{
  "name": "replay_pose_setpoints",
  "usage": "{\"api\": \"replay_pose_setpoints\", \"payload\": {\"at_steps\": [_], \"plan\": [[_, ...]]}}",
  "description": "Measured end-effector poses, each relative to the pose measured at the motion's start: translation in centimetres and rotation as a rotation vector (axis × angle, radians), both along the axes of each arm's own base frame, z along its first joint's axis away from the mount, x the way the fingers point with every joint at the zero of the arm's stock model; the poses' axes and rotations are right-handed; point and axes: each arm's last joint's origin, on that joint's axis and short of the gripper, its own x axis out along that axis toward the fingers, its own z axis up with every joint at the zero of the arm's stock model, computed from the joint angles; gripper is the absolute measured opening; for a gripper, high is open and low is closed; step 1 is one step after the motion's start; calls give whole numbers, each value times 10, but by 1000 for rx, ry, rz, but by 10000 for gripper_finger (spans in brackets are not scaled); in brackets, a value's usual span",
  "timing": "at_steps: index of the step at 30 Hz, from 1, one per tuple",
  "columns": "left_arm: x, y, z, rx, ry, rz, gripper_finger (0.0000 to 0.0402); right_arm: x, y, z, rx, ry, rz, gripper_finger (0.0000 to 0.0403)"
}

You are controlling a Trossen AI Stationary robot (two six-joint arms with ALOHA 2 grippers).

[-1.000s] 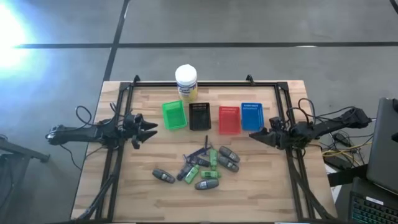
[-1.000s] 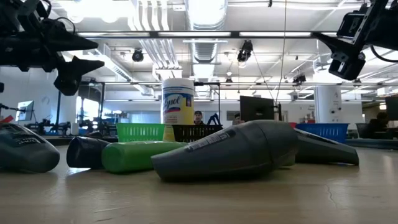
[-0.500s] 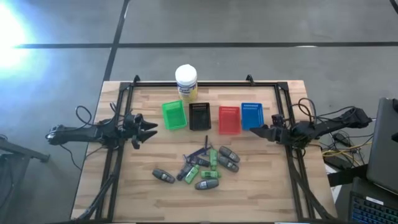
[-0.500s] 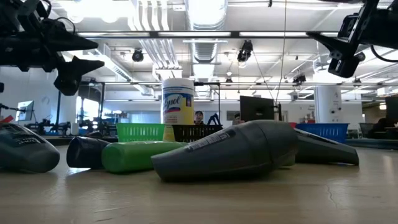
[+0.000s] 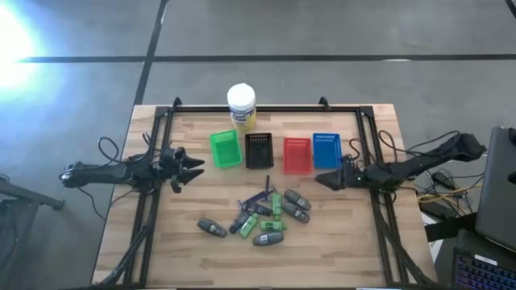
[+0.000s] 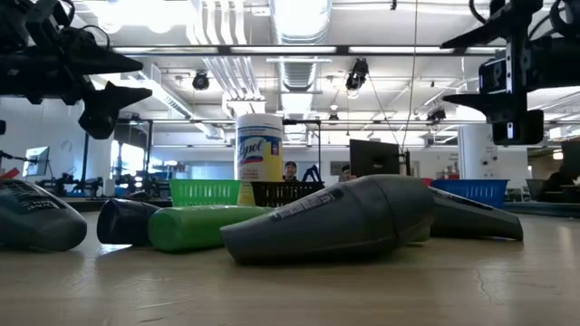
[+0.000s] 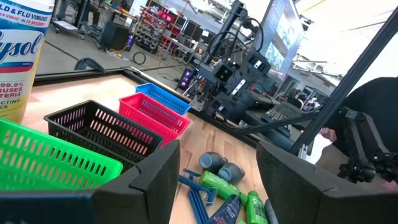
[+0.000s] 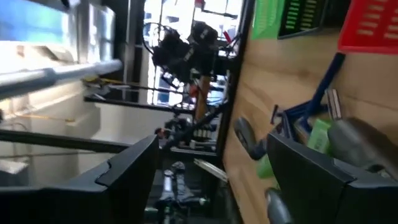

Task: Pick & Place Travel size toiletries
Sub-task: Put the black deodorant into the blue bin

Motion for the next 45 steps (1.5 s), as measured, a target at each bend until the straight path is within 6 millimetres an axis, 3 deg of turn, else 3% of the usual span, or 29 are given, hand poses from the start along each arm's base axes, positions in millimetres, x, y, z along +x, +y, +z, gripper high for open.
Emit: {"api": "replay_pose_setpoints", "payload": {"at_steps": [11, 18, 24, 32, 40, 45], "plan": [[0, 0, 0, 0, 0, 0, 218, 31, 12, 14, -61, 110, 81, 276], [0, 0, 0, 0, 0, 0, 218, 54, 23, 19, -63, 384, 193, 285], [0, 0, 0, 0, 0, 0, 218, 73, 28, 40, -179, 533, 225, 292], [0, 0, 0, 0, 0, 0, 218, 78, 24, 56, -317, 748, 206, 289], [0, 0, 0, 0, 0, 0, 218, 82, 22, 54, -402, 802, 107, 278], [0, 0, 0, 0, -1, 0, 218, 97, 18, 39, -414, 847, 136, 288]]}}
